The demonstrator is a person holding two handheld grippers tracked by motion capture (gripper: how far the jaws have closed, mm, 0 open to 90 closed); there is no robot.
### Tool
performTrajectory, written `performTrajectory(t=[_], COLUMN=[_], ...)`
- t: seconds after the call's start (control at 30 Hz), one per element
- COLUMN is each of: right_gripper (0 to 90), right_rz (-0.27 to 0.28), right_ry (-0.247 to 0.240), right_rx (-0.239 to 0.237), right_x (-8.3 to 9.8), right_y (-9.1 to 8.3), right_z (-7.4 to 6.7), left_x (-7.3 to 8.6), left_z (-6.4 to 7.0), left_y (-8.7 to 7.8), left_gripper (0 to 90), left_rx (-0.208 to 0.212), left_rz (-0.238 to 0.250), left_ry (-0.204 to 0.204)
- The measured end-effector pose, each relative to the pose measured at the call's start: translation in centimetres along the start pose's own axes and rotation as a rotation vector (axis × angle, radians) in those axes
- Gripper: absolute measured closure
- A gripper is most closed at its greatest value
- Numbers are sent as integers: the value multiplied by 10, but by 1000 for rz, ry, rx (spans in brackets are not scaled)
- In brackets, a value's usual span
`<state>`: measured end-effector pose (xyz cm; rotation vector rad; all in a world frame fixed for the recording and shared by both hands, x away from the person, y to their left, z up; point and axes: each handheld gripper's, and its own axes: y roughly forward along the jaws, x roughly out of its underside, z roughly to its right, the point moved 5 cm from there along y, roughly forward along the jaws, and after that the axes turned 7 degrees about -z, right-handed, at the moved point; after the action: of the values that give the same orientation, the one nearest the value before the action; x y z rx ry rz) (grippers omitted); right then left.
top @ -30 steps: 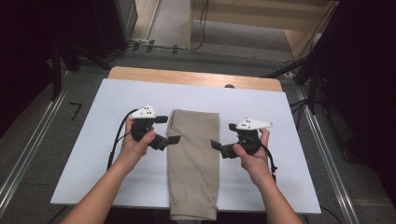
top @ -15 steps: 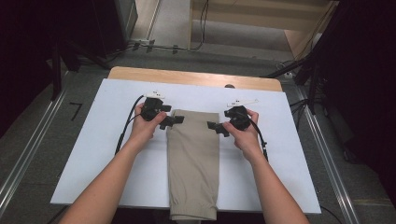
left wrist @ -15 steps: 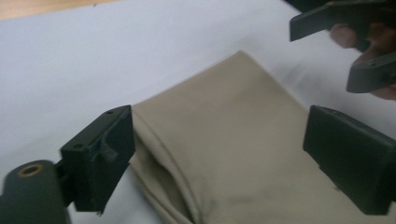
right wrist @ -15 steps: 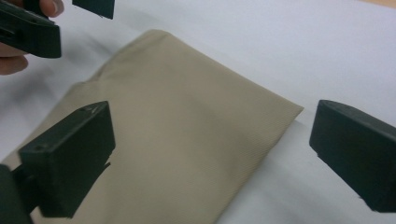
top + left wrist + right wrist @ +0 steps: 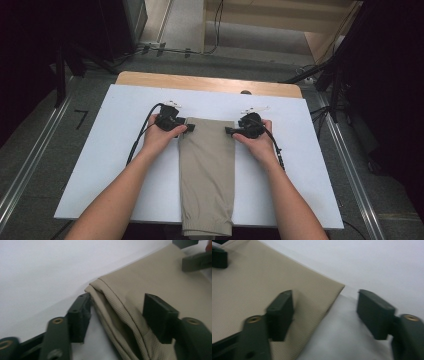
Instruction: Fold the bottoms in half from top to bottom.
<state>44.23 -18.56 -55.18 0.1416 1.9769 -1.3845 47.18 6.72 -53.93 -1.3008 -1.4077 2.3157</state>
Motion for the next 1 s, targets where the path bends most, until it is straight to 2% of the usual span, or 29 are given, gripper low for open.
performTrajectory(t=[0.07, 0.1, 0.13, 0.17, 0.2, 0.23, 0.3, 0.4, 0.43, 0.5, 0.6, 0.73, 1.0], right_gripper=[462, 525, 580, 620, 637, 672, 758, 847, 856, 862, 864, 864, 865], right_rz=[2, -2, -3, -6, -8, -10, -12, -11, -15, -2, 22, 50, 96], right_ry=[-21, -26, -24, -21, -15, -11, -13, -58, -70, -62, -63, -59, -58], right_rx=[-23, -28, -28, -37, -39, -35, -65, -65, -61, -75, -68, -43, 12], right_x=[1, 1, 0, 0, 0, 0, 0, -1, -2, -7, -19, -40, -82], right_y=[1, 1, 1, 1, 2, 2, 3, 2, 1, -2, -8, -14, -26], right_z=[-4, -6, -7, -7, -8, -8, -11, -13, -13, -11, -7, 1, 17], left_x=[0, 1, 1, 1, 1, 2, 1, 0, -1, -4, -16, -40, -90], left_z=[1, 2, 2, 2, 3, 3, 4, 3, 1, -3, -8, -16, -32], left_y=[1, 1, 1, 1, 2, 2, 2, 0, 0, -3, -9, -17, -31], left_gripper=[554, 605, 688, 721, 779, 819, 861, 877, 879, 882, 885, 884, 884], left_rx=[3, 21, 27, 31, 52, 55, 53, 69, 80, 92, 85, 82, 62], left_rz=[-3, -6, -10, -10, -11, -14, -11, -4, -1, 4, 22, 62, 104], left_ry=[-2, -3, -1, -4, -12, -4, 0, -2, -5, -15, -9, -8, 0])
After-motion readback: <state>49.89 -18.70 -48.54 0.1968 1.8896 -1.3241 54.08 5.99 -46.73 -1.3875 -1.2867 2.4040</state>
